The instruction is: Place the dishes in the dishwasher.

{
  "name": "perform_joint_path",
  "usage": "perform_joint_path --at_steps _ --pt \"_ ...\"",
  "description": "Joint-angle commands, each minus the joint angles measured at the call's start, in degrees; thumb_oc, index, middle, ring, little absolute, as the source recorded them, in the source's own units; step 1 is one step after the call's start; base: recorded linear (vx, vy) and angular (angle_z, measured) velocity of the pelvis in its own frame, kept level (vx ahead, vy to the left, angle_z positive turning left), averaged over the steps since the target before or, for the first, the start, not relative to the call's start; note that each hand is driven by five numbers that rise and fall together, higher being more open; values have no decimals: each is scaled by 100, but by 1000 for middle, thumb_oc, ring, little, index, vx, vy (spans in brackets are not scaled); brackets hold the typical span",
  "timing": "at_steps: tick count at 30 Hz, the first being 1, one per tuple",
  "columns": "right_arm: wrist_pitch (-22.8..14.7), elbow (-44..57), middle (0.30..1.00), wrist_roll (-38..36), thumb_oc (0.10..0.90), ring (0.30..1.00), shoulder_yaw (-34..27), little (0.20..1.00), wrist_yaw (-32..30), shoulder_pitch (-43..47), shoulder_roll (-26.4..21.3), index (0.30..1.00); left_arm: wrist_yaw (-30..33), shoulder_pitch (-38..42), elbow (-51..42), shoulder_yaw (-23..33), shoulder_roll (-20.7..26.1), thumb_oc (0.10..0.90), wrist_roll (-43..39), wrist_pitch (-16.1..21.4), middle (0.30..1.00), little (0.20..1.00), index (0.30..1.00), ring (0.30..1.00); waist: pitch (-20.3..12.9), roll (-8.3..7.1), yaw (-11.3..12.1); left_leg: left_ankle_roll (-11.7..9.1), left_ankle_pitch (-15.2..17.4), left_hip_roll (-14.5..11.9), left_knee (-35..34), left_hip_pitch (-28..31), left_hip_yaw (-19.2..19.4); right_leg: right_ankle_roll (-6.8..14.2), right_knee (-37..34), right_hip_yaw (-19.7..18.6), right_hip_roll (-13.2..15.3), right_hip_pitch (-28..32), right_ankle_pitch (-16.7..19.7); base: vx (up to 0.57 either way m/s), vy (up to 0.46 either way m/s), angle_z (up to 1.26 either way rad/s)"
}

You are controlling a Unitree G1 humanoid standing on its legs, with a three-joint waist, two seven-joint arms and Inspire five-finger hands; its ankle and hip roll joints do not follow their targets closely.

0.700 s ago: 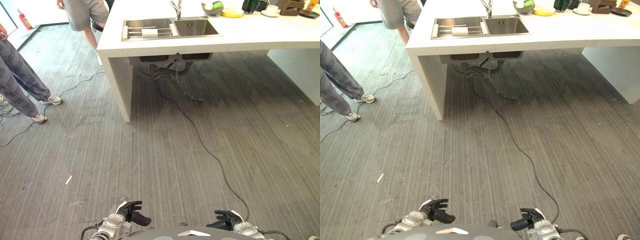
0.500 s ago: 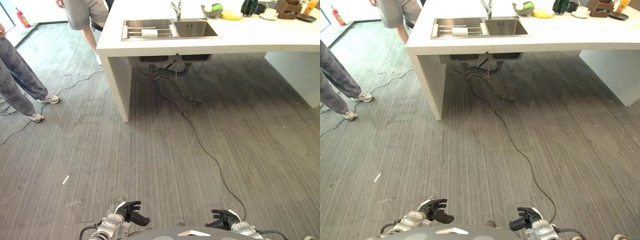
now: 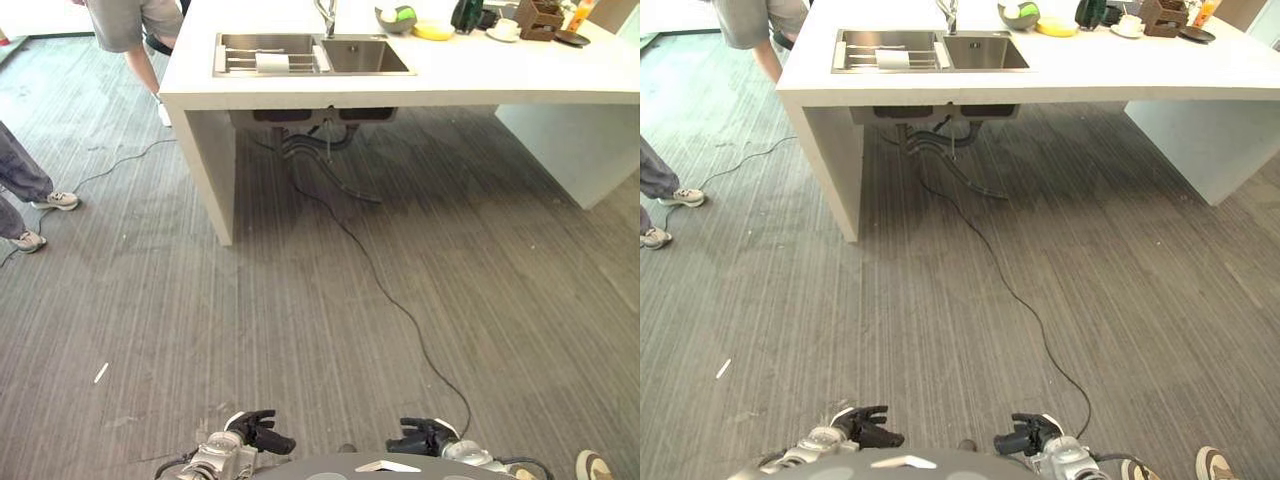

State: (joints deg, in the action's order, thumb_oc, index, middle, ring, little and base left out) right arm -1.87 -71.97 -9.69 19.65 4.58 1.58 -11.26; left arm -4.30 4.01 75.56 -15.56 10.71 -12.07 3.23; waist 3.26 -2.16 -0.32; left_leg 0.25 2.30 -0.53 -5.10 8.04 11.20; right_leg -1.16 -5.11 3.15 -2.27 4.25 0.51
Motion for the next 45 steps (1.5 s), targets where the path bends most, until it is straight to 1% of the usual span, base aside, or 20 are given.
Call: perform_joint_path --at_steps 1,9,18,22,25,27,28,30,32,33,34,36,37,38,39,41,42,43,44,45 --pt "43 -503 900 -146 800 900 190 900 109 -75 237 900 -116 175 470 -39 -251 800 -146 29 900 900 900 900 -111 178 142 -288 72 -183 103 -39 217 875 728 -60 353 -233 -527 33 -4 3" --pt "9 -794 900 148 800 900 5 900 38 -137 25 900 -132 162 418 -448 -377 800 633 92 900 900 900 900 -109 294 80 -296 69 -175 34 55 186 860 631 -24 322 -123 -526 32 7 4" --pt "-3 -750 900 116 800 900 -110 900 26 -27 -158 900 -119 245 326 -530 -326 800 678 100 900 900 900 900 -38 327 22 -312 36 -190 28 5 183 856 659 -51 293 -191 -535 -1 -8 0" --pt "39 -768 900 3 800 900 -152 900 41 48 -171 900 -9 347 231 -484 -234 800 512 116 900 900 900 900 101 333 5 -240 103 -217 195 -136 157 855 1384 -266 269 -646 -676 -34 -51 -4" --pt "33 -739 900 -65 800 900 -163 900 22 97 -175 900 50 422 141 -434 -202 800 336 146 900 900 900 900 167 319 3 -199 171 -221 366 -229 155 842 1639 -412 253 -803 -752 15 -59 -8" --pt "29 -702 900 -286 800 900 -210 900 -4 222 -189 900 178 583 -100 -398 -152 800 9 221 900 900 900 900 210 218 4 -168 596 -275 1271 -449 195 756 1949 -577 256 -872 -927 167 -158 6" --pt "8 -619 900 -399 800 900 -258 900 -31 245 -239 900 237 645 -290 -365 -130 800 -194 258 900 900 900 900 296 164 28 -169 656 -314 1946 -683 198 663 2050 -607 283 -808 -1027 197 -159 9" --pt "-68 -224 900 -626 800 900 -283 900 -149 303 -316 900 400 819 -815 -354 -117 800 -513 357 900 900 900 900 511 88 30 -185 466 -437 3182 -1313 59 476 2115 -514 324 -679 -1172 161 -194 23" --pt "-134 125 900 -771 800 900 -404 900 -325 332 -469 900 542 1049 -1577 -461 -87 800 -783 461 900 900 900 900 689 7 86 -181 281 -356 3701 -2115 -108 430 2000 -475 366 -465 -1236 254 -146 43" --pt "-175 271 900 -865 800 900 -556 900 -394 345 -625 900 646 1200 -2264 -554 -3 800 -836 536 900 900 900 900 704 54 186 -187 265 -320 3267 -2553 -135 482 1890 -376 387 -293 -1320 421 -20 36" --pt "-218 315 900 -927 800 900 -615 900 -408 368 -723 900 695 1284 -2687 -592 33 800 -887 605 900 900 900 900 714 113 264 -250 49 -297 2906 -2720 -174 504 1790 -319 371 -166 -1378 346 27 24" --pt "-218 315 900 -928 800 900 -617 900 -407 367 -723 900 697 1279 -2697 -594 35 800 -887 598 900 900 900 900 722 103 252 -248 42 -277 2889 -2702 -180 507 1784 -306 386 -148 -1385 208 34 52" --pt "-272 222 900 -969 800 900 -678 900 -467 464 -841 900 819 1465 -3428 -577 131 800 -990 637 900 900 900 900 753 225 434 -396 -368 -183 2035 -2922 -484 541 1641 -225 349 52 -1544 275 46 53" --pt "-272 222 900 -969 800 900 -678 900 -467 464 -841 900 819 1465 -3428 -577 131 800 -990 637 900 900 900 900 753 225 434 -396 -368 -183 2035 -2922 -484 541 1641 -225 349 52 -1544 482 74 23" --pt "-280 131 900 -930 800 900 -719 900 -507 524 -892 900 889 1582 -3793 -527 154 800 -1033 657 900 900 900 900 756 257 536 -502 -480 -138 1491 -3001 -673 600 1566 -205 377 227 -1679 464 43 -18" --pt "-230 -116 900 -782 800 900 -870 900 -510 456 -939 900 905 1617 -4569 -395 254 800 -1012 670 900 900 900 900 673 232 742 -615 -652 -164 1307 -3328 -777 719 1583 -153 491 659 -1961 932 105 -25" --pt "-173 -298 900 -567 800 900 -1062 900 -379 149 -882 900 846 1388 -5524 -171 452 800 -891 678 900 900 900 900 438 208 883 -477 -850 -38 1366 -3150 -908 883 1898 -228 671 983 -2016 1121 206 -12" --pt "-163 -402 900 -494 800 900 -1150 900 -321 91 -913 900 815 1370 -5784 -92 535 800 -841 743 900 900 900 900 401 116 904 -351 -774 151 1548 -3244 -915 979 2303 -240 898 944 -1642 860 189 -8" --pt "-163 -403 900 -494 800 900 -1149 900 -320 91 -914 900 815 1368 -5787 -91 535 800 -841 741 900 900 900 900 386 128 907 -351 -783 137 1543 -3258 -920 977 2300 -245 884 926 -1631 653 217 -33" --pt "-73 -744 900 -321 800 900 -1387 900 -260 -148 -934 900 747 1360 -6422 93 747 800 -684 732 900 900 900 900 468 53 929 -115 -484 393 1758 -2922 -866 1106 4012 -408 1129 396 156 661 197 -45"
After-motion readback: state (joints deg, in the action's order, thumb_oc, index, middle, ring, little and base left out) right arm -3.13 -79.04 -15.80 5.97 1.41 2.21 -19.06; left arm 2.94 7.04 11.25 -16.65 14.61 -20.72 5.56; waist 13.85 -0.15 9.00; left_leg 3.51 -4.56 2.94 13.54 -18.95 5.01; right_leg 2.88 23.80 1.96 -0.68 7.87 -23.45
